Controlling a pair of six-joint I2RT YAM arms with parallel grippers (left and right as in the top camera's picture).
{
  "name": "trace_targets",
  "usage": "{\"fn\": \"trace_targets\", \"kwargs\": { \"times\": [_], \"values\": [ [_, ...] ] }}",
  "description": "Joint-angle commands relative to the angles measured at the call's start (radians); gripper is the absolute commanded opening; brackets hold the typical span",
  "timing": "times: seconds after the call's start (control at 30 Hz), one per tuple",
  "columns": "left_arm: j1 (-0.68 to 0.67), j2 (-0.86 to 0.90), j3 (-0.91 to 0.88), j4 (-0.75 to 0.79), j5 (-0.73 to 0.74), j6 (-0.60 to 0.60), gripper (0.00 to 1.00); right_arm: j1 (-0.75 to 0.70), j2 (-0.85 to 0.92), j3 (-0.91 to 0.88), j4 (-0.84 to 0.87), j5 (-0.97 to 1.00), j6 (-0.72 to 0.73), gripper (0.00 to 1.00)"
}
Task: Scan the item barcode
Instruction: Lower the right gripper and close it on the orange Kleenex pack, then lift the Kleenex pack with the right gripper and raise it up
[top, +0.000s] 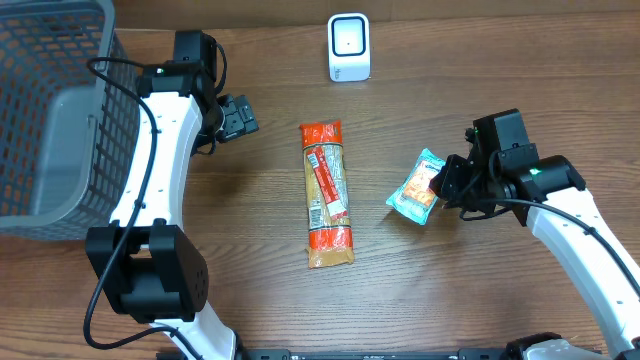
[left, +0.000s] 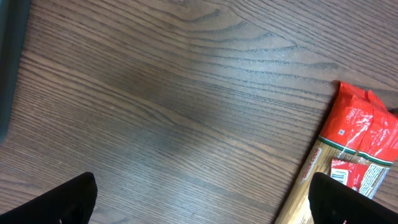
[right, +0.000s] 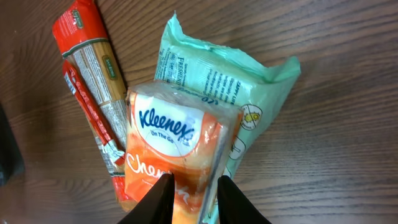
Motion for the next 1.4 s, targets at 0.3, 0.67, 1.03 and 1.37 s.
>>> {"fn": "trace_targets", "kwargs": {
  "times": [0.3,0.67,1.03,1.37],
  "values": [
    [0.0,-0.023,0.016,0.003,-0.001,0.019,1.0,0.003,0.019,-0.007,0.012,0.011,-0.003,0.2],
    [0.0,-0.023,0.016,0.003,-0.001,0.019,1.0,0.003,0.05,-0.009,0.011,0.01,-0.002,0.21],
    [-0.001,-0.023,0.016,0.003,-0.001,0.019,1.0,0.003,0.05,-0.009,0.011,0.01,-0.002,0.29],
    [-0.001,-0.023,0.016,0.003,-0.001,0.019,1.0,0.003,0.05,-0.009,0.01,0.011,0.001,0.25]
  ]
}}
